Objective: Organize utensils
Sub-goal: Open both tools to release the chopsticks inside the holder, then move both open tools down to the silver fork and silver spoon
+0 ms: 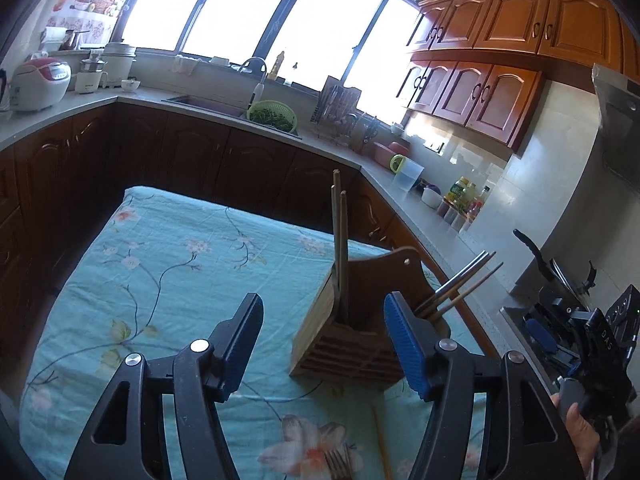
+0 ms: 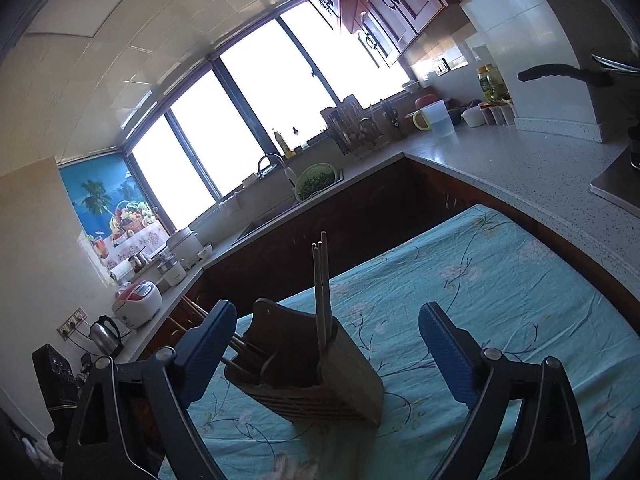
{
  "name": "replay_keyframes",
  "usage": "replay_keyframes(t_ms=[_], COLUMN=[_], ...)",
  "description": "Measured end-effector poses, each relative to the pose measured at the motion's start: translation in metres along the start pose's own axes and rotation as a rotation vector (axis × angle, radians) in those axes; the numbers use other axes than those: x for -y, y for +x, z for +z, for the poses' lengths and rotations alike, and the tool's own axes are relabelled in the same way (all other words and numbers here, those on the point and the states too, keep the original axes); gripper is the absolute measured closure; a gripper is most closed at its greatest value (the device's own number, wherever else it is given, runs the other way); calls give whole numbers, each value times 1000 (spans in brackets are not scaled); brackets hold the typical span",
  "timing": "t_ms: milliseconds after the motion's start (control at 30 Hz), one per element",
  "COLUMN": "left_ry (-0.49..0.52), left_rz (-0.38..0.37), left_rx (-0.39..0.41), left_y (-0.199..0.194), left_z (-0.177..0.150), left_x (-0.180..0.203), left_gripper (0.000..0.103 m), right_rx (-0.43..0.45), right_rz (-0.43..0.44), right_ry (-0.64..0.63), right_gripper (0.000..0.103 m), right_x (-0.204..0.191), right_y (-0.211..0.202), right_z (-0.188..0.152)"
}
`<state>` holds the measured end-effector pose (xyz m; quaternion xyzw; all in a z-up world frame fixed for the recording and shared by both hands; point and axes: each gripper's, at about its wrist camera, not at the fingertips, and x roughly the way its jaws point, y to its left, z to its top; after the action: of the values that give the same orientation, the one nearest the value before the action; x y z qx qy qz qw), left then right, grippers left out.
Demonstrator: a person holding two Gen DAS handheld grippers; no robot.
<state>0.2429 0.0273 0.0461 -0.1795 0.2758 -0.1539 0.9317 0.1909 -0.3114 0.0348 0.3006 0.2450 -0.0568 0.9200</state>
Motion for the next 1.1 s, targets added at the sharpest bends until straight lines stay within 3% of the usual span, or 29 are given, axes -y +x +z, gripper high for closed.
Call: replay_keyframes(t_ms=[200, 467, 1100], left_ry=[-64, -94, -96], left_rz=[4, 7, 16], left_rx=[-64, -137, -277], left_y=[-34, -53, -51], left_z=[-38, -64, -110], left_x=[-10, -10, -3], left_gripper=[41, 41, 41], right_rx=[-45, -102, -230], right_rz=[-24, -49, -152], right_ry=[11, 12, -30], right_gripper=[9, 9, 9], right_x=[10, 17, 40], right_y=[-33, -66, -104], right_z=[-33, -69, -138])
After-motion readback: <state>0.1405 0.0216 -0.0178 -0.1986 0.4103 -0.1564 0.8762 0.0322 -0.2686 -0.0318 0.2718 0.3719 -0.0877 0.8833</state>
